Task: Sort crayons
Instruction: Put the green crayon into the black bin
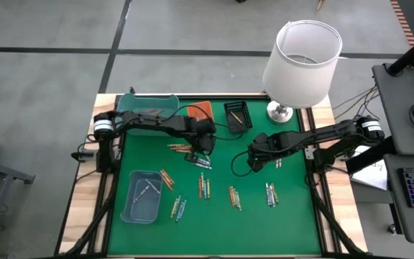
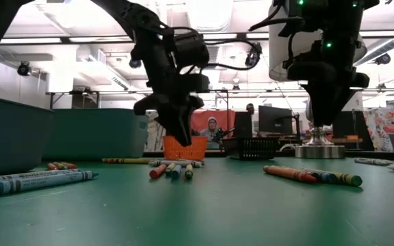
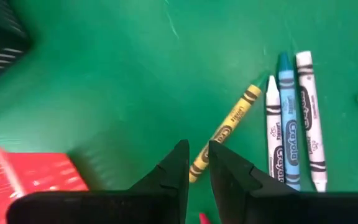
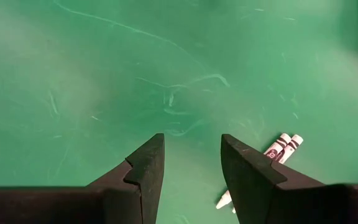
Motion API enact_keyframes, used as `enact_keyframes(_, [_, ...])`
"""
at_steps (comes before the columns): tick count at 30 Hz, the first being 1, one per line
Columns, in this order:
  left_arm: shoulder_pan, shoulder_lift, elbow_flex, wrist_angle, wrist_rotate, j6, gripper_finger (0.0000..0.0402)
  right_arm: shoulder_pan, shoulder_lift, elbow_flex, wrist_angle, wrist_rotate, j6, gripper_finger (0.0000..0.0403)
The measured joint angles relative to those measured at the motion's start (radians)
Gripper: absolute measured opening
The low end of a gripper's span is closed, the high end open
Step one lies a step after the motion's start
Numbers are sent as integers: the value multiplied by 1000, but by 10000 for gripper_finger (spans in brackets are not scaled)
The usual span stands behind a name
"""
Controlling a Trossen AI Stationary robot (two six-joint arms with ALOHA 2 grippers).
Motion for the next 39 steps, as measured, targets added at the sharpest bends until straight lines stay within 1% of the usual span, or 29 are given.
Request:
enact_keyframes(5, [-3,27,-3,-1,7,6,66,0,0,0,5,22,0,148])
enact_keyframes(13, [-2,50,-3,10,8,6,108,0,0,0,10,23,0,148])
enact_keyframes(19, [-2,61,-3,11,8,5,116,0,0,0,14,26,2,148])
enact_keyframes(23, [-2,84,-3,15,11,2,116,0,0,0,31,49,2,148])
enact_keyframes(29, [-1,104,1,19,14,-11,116,0,0,0,45,50,2,148])
enact_keyframes(32, [-2,106,1,20,14,-25,107,0,0,0,66,56,-7,148])
enact_keyframes(36, [-2,107,0,26,15,-37,78,0,0,0,90,78,-24,148])
enact_keyframes(39, [-3,108,0,29,15,-43,46,0,0,0,91,78,-23,148])
